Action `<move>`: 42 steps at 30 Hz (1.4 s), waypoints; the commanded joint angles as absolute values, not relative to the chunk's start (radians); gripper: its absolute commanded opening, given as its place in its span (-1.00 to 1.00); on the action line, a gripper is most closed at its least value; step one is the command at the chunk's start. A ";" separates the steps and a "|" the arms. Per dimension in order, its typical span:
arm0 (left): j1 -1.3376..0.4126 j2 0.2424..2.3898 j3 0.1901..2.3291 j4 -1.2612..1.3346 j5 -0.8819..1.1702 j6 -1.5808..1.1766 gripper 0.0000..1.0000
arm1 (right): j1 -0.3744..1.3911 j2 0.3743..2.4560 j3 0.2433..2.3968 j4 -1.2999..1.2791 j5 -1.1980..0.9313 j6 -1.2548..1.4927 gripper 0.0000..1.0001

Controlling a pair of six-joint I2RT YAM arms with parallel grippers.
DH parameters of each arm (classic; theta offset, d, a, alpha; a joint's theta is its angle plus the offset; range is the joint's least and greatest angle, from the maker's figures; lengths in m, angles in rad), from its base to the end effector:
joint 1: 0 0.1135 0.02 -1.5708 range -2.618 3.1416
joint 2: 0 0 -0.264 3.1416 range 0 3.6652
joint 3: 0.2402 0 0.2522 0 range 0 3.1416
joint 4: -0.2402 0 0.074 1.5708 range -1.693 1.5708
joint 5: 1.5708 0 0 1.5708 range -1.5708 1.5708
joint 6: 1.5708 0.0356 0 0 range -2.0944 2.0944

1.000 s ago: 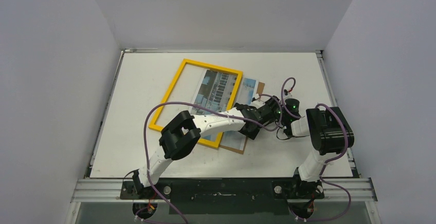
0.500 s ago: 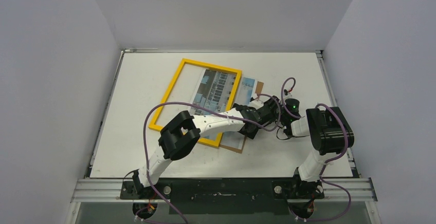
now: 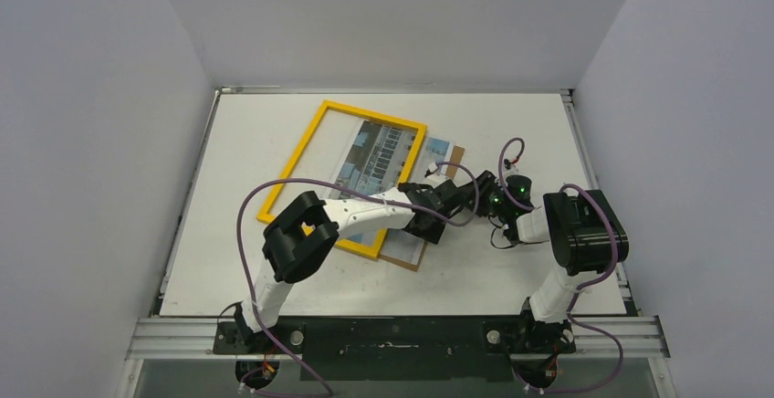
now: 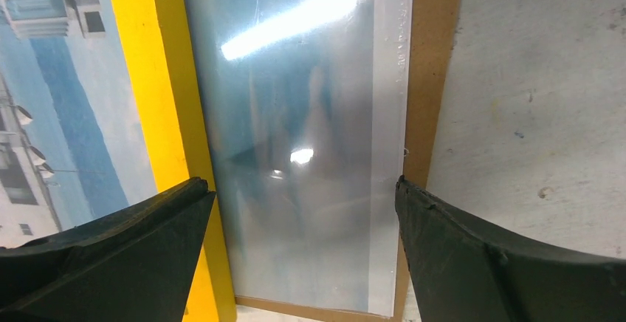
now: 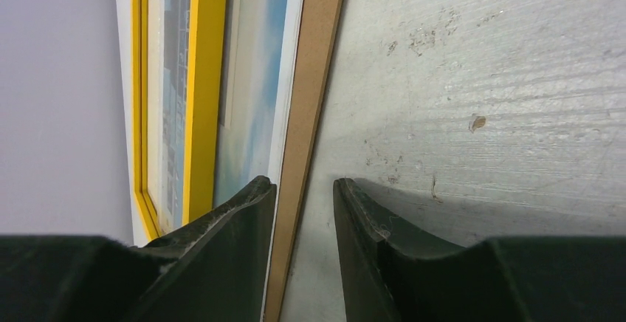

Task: Take the photo out of the frame
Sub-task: Remove the photo frame item from the photo frame.

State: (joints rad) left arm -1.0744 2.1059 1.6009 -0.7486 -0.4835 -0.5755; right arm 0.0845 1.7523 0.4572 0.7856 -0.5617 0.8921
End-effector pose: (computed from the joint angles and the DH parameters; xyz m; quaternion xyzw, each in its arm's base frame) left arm 0.2198 -0.3710 0.1743 0.2001 0.9384 0.0478 0.2777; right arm 0.2804 0.0428 0.1030 0.1966 0.8172 0.4392 0.3173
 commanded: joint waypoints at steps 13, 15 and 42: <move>-1.018 2.032 1.520 -0.673 -0.370 -0.562 0.86 | 0.194 1.726 0.457 0.972 -0.656 0.869 -0.89; -1.015 2.028 1.514 -0.667 -0.366 -0.561 0.86 | 0.211 1.736 0.473 0.949 -0.654 0.856 -0.89; -0.989 2.033 1.498 -0.744 -0.466 -0.568 0.86 | 0.163 1.833 0.558 0.544 -0.459 0.769 -0.89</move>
State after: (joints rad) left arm -1.0054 2.0476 1.5051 -0.6777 -0.3782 -0.5728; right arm 0.1825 1.8236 0.5690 0.6785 -0.5896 0.8410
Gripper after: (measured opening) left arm 0.928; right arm 0.059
